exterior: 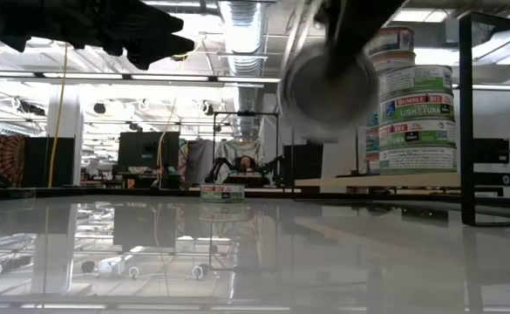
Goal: Stack canned seafood by type on shelf
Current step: Stack the green tuna can on the green tuna can on the shelf
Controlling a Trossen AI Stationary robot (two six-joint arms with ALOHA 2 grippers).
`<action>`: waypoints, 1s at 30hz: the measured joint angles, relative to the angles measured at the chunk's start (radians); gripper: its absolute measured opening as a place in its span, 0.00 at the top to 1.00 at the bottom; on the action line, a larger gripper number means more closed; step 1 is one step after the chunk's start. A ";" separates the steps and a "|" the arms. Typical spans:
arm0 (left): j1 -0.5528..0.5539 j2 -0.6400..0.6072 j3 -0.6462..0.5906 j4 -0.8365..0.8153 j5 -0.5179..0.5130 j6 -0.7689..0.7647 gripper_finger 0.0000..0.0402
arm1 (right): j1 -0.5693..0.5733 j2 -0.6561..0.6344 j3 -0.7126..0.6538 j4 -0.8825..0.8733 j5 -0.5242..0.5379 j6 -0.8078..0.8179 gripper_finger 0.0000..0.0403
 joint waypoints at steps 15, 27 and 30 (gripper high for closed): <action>0.000 0.000 0.000 -0.001 -0.001 0.005 0.35 | 0.215 -0.112 0.063 -0.494 0.573 -0.037 0.59; 0.000 0.000 0.000 0.001 -0.001 0.003 0.35 | 0.239 -0.108 0.063 -0.579 0.680 0.055 0.59; 0.000 0.000 0.000 0.000 -0.001 0.002 0.35 | 0.235 -0.108 0.063 -0.579 0.679 0.037 0.59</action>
